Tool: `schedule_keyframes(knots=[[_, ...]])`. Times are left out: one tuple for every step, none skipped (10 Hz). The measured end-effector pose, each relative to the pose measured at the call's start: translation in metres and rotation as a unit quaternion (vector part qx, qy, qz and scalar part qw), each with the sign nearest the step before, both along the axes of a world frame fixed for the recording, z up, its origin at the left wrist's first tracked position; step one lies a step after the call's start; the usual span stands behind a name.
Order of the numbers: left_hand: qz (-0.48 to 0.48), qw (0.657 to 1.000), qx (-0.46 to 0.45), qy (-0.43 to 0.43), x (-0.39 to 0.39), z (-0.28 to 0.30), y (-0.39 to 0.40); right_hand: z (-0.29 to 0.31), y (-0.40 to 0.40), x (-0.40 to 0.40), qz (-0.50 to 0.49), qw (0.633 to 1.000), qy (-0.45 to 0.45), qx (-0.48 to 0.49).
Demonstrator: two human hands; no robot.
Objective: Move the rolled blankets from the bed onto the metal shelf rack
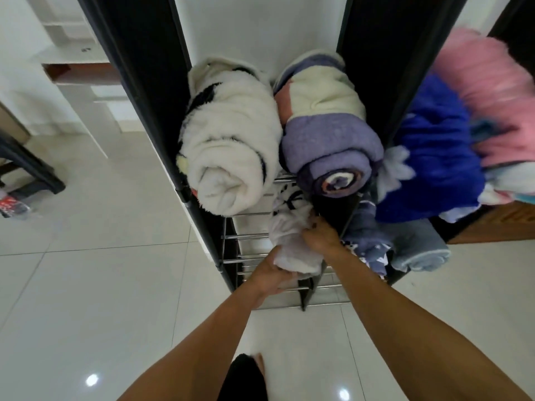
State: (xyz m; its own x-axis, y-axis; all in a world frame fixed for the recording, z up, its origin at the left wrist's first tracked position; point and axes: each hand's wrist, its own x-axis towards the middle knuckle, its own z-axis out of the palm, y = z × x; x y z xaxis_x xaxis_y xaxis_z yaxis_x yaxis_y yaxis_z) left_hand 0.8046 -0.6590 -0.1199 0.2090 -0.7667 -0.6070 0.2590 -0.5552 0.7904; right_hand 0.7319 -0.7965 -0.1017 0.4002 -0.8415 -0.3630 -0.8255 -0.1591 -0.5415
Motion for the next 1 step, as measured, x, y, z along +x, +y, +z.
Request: schedule_keyframes(knots=[[0.016, 0.999, 0.005, -0.046, -0.0145, 0.0145, 0.0412, 0.0271, 0.0316, -0.0343, -0.037, 0.990, -0.111, 0.079]])
